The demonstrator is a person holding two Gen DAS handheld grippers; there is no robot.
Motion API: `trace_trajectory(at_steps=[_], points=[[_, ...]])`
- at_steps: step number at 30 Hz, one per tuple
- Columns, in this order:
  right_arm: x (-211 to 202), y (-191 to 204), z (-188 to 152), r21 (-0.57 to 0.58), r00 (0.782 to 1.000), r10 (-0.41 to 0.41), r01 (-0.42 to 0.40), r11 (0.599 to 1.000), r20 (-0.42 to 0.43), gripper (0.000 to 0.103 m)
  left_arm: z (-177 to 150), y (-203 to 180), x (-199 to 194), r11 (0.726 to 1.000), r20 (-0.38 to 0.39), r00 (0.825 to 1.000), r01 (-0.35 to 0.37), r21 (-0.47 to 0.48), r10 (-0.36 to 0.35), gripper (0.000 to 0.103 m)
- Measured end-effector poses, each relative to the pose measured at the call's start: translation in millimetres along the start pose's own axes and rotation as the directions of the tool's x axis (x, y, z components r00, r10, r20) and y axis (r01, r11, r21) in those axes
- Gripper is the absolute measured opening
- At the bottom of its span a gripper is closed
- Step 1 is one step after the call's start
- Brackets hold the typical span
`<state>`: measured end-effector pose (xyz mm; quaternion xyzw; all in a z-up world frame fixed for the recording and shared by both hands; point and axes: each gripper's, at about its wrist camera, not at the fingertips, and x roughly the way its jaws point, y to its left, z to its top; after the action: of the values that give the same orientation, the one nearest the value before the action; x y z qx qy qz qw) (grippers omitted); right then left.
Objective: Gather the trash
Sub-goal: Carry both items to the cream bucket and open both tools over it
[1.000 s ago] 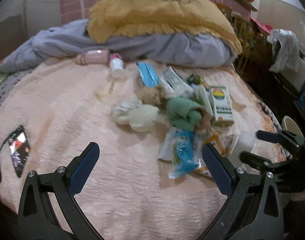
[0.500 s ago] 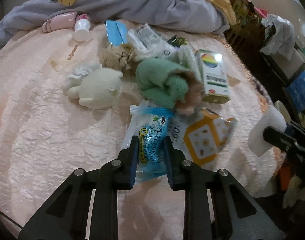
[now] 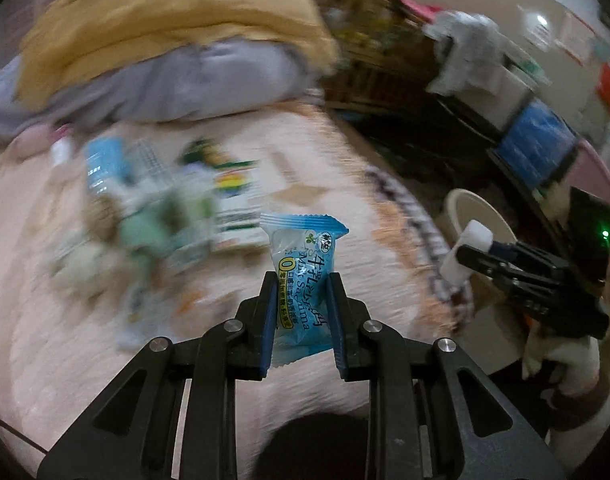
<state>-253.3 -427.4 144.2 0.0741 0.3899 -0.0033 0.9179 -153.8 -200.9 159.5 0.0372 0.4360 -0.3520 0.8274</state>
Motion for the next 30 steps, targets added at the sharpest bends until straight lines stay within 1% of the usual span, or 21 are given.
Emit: trace_trajectory(at_steps=[4,9,12,15,19,22,24,27,29,30], points=[[-15.8,-44.2,-9.6,0.06,0.996,-0.092,0.092,0.994,-0.005,0.036,24.2,-50.8,27.9,0.996,-0.018,0.999,0.045,0.079,-0.043,0.021],[-34.3,-107.4,-22.9,0.154,0.978,-0.206,0.207,0.966,-0.022,0.036,47.8,-108.9,61.8,0.985,-0.056,0.996,0.081,0.15,-0.073,0.021],[-39.2,-138.5,-30.6,0.213,0.97,-0.241,0.243,0.946,-0.037,0.036,55.4,-146.5,80.3,0.974,-0.073,0.993,0.102,0.201,-0.089,0.021],[-42.9,-167.4,-39.8,0.275,0.962,-0.266,0.272,0.922,-0.058,0.036,60.4,-179.0,103.7,0.964,-0.104,0.988,0.134,0.229,-0.113,0.021],[-43.0,-193.5,-50.3,0.325,0.951,-0.299,0.308,0.894,-0.078,0.037,66.5,-213.0,130.4,0.952,-0.14,0.978,0.187,0.242,-0.156,0.021],[-39.9,-208.8,-57.3,0.364,0.947,-0.307,0.318,0.875,-0.09,0.038,71.1,-233.3,150.0,0.944,-0.169,0.966,0.234,0.233,-0.198,0.022],[-37.3,-215.3,-60.2,0.383,0.945,-0.312,0.326,0.864,-0.101,0.04,71.9,-243.5,159.9,0.943,-0.178,0.96,0.253,0.217,-0.216,0.022],[-30.4,-225.5,-66.6,0.407,0.939,-0.314,0.343,0.846,-0.14,0.044,71.2,-254.9,177.4,0.935,-0.21,0.94,0.309,0.177,-0.271,0.023],[-29.0,-231.3,-71.1,0.421,0.935,-0.318,0.355,0.834,-0.159,0.046,69.2,-260.7,189.0,0.927,-0.226,0.926,0.341,0.157,-0.303,0.031],[-29.7,-233.3,-72.8,0.431,0.936,-0.313,0.351,0.831,-0.159,0.046,68.5,-261.0,191.7,0.926,-0.234,0.923,0.346,0.149,-0.307,0.04]])
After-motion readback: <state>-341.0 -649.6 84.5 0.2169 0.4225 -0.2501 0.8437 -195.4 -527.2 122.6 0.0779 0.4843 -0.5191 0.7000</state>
